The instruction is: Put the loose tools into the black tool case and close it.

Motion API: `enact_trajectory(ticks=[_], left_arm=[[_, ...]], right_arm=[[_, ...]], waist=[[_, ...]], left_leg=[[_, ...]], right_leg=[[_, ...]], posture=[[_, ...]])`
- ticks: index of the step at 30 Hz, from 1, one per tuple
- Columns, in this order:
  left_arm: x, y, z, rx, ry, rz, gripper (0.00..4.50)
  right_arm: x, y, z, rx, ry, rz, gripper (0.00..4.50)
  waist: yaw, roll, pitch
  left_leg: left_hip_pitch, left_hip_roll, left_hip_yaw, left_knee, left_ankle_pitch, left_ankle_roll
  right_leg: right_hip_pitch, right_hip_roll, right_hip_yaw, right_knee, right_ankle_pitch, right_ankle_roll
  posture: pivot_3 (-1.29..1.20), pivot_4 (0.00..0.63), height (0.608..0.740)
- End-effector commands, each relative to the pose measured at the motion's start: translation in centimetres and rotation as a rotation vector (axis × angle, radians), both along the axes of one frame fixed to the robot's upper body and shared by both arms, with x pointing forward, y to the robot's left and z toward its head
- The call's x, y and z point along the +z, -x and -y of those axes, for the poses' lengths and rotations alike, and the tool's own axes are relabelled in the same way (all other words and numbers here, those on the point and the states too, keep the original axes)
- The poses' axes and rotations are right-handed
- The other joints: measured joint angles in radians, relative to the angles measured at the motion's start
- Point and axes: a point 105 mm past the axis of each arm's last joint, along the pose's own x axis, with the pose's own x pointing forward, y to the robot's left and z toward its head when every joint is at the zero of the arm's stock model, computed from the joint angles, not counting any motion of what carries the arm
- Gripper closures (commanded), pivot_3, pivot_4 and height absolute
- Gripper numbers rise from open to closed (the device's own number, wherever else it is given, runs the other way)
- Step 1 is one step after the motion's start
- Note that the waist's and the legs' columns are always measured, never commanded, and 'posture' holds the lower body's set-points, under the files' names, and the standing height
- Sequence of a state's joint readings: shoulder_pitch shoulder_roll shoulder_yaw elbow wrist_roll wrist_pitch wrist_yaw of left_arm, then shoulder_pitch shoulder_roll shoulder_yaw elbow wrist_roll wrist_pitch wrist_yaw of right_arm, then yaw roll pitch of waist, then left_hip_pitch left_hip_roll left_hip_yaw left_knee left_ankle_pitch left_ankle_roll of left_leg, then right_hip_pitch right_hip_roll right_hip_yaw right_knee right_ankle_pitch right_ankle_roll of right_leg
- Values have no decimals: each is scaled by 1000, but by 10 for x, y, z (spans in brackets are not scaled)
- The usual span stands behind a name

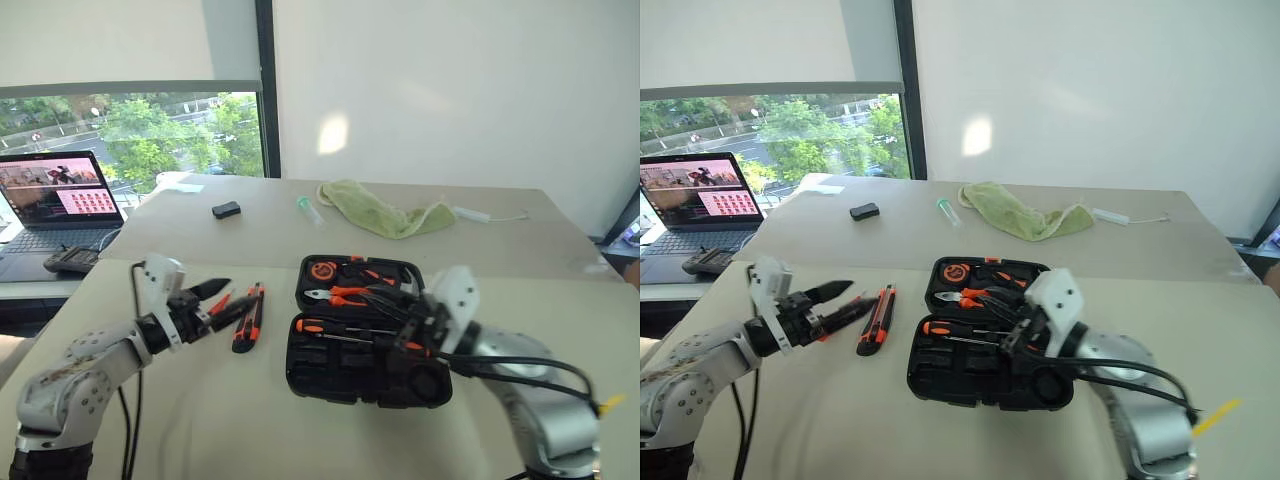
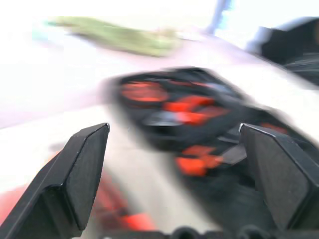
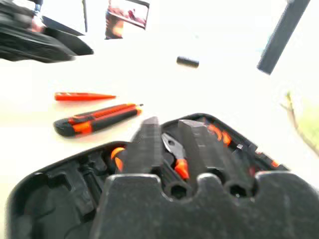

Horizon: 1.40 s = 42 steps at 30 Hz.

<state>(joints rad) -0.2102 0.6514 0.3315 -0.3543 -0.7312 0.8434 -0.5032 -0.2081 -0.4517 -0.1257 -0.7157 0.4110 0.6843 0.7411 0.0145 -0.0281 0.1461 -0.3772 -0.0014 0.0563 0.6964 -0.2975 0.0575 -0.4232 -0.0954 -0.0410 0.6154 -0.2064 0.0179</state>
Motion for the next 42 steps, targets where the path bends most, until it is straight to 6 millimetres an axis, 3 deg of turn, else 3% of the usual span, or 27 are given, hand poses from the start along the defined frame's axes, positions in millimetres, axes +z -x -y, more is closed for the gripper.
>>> enact_trajectory(ticks=[1,3,7,9,12,16,20,21,25,27,35,42], left_arm=[[-8,-13,-25,149,-136,-133,0],[-14,-19,-33,194,-208,-170,0],[-36,-22,-46,218,-311,-305,0],[-45,-22,-51,227,-339,-348,0],[-53,-22,-52,208,-362,-378,652],[-58,-24,-52,180,-372,-368,2293],[-41,-24,-37,55,-303,-263,3955],[-30,-23,-27,-15,-253,-207,4085],[11,-5,11,-362,-222,-67,4076],[14,3,31,-524,-312,-30,4076],[-15,15,100,-912,-608,71,4076],[-42,1,126,-913,-769,34,4076]], right_arm=[[23,22,9,127,13,25,2024],[28,27,16,156,36,15,1518],[28,34,25,186,96,-12,71],[26,37,27,186,112,-26,19],[22,41,28,186,130,-35,0],[15,45,32,120,182,13,0],[9,50,37,76,183,31,0],[9,50,38,57,169,40,0],[1,53,50,9,115,-9,0],[-7,56,58,-17,139,-49,0],[-13,75,79,-60,202,-82,0],[-14,87,84,-111,217,-101,0]], waist=[[-1,0,1],[-2,0,1],[-4,0,1],[-5,0,1],[-3,0,1],[0,0,1],[3,0,1],[3,0,1],[4,0,1],[10,0,1],[17,3,0],[20,3,0]], left_leg=[[0,0,0,0,0,0],[0,0,0,0,0,0],[1,0,1,-1,0,0],[0,0,1,-2,0,-1],[-1,0,2,-2,0,-1],[-1,0,2,-1,0,0],[-3,0,1,-1,1,-1],[-3,0,1,-1,1,-2],[-6,0,1,0,4,-6],[-7,0,1,0,4,-6],[-5,0,6,6,-3,7],[-6,0,5,9,-3,7]], right_leg=[[0,0,0,0,0,0],[0,1,0,0,0,0],[0,2,0,0,0,0],[-1,2,0,-1,0,0],[-1,1,1,-1,0,0],[-1,-2,1,-1,0,0],[-2,-9,2,-2,0,0],[-2,-10,1,-2,0,0],[-3,-10,1,-2,0,0],[-3,-10,0,-2,0,0],[1,1,2,-4,1,3],[0,4,3,-2,2,4]], posture=[[0,150,740],[0,150,740],[0,150,740],[0,150,740],[0,150,740],[0,150,740],[0,150,740],[0,150,740],[0,150,740],[0,150,740],[0,150,740],[0,150,740]])
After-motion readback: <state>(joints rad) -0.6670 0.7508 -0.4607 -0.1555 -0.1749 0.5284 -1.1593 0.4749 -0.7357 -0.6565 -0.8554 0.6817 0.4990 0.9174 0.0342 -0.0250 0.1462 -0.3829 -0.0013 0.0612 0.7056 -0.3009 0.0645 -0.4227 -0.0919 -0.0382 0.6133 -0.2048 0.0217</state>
